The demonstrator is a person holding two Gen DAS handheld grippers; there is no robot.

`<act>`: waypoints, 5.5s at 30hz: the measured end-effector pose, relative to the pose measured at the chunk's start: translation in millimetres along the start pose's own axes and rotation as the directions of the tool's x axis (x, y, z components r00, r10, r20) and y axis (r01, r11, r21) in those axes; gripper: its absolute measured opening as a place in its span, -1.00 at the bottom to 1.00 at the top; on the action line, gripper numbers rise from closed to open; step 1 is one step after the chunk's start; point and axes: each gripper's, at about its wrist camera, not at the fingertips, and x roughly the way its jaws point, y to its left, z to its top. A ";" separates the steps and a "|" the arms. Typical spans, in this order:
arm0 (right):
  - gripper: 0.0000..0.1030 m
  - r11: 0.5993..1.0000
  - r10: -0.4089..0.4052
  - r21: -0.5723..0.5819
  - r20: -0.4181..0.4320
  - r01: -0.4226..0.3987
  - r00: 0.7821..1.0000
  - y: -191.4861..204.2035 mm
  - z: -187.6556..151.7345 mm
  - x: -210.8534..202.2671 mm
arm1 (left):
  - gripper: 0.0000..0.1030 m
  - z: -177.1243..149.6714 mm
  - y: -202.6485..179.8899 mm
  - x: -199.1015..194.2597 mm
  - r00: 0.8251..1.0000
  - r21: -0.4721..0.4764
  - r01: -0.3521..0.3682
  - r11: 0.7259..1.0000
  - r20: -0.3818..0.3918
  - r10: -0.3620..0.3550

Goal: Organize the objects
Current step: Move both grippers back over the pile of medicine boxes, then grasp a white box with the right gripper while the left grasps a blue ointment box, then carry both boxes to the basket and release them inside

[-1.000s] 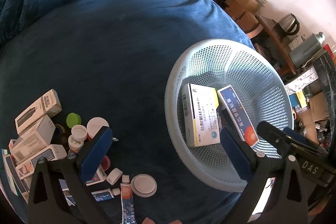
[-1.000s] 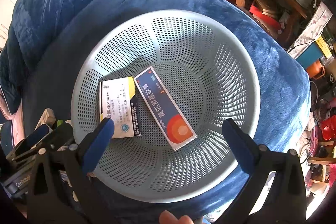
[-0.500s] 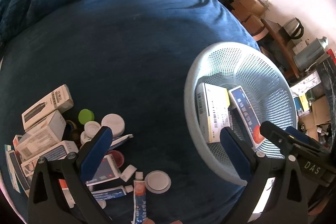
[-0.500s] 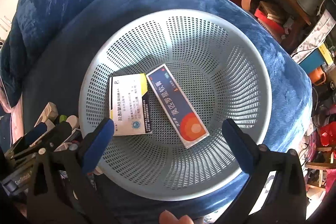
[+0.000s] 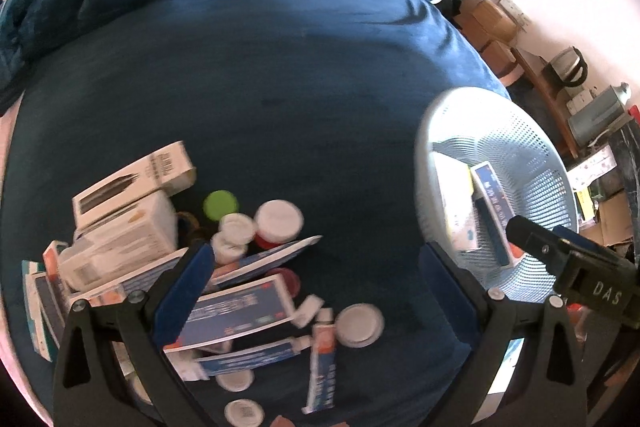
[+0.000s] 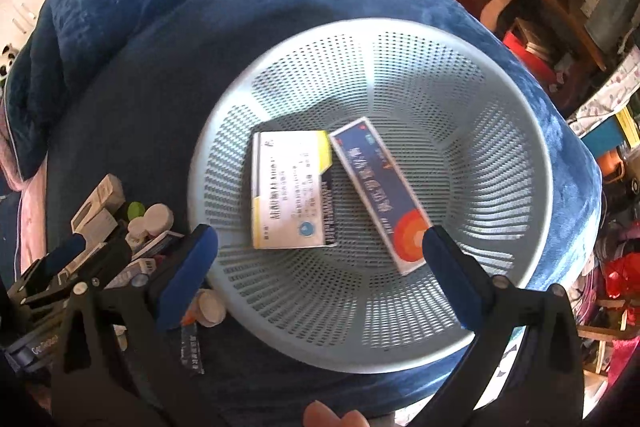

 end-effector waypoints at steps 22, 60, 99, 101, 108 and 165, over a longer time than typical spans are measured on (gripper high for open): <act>1.00 0.926 0.105 -0.356 -0.071 -0.123 0.992 183.4 -39.5 17.7 | 0.99 -52.7 186.8 -50.1 0.991 -0.205 -0.127 0.971 0.020 0.134; 1.00 0.695 0.358 -0.450 -0.459 -0.561 0.813 318.2 -55.1 74.0 | 0.99 -111.6 278.9 -41.9 0.988 -0.404 -0.157 0.901 -0.067 0.141; 0.42 0.391 0.286 -0.604 -0.637 -0.694 0.715 339.9 -62.8 99.7 | 0.98 -127.2 285.1 -15.3 0.993 -0.436 -0.071 0.897 -0.119 0.021; 0.42 0.390 0.301 -0.614 -0.620 -0.687 0.724 339.0 -58.9 94.1 | 0.98 -128.0 284.8 -14.1 0.994 -0.438 -0.055 0.897 -0.104 0.010; 0.30 0.415 0.342 -0.598 -0.596 -0.686 0.727 335.4 -49.5 85.6 | 0.96 -131.3 282.1 -14.6 0.992 -0.469 0.073 0.880 -0.056 -0.112; -0.37 0.898 0.413 -0.186 0.047 -0.398 0.910 35.0 2.6 -39.8 | -0.26 -54.0 56.6 -68.2 0.966 -0.092 0.249 0.964 0.098 -0.240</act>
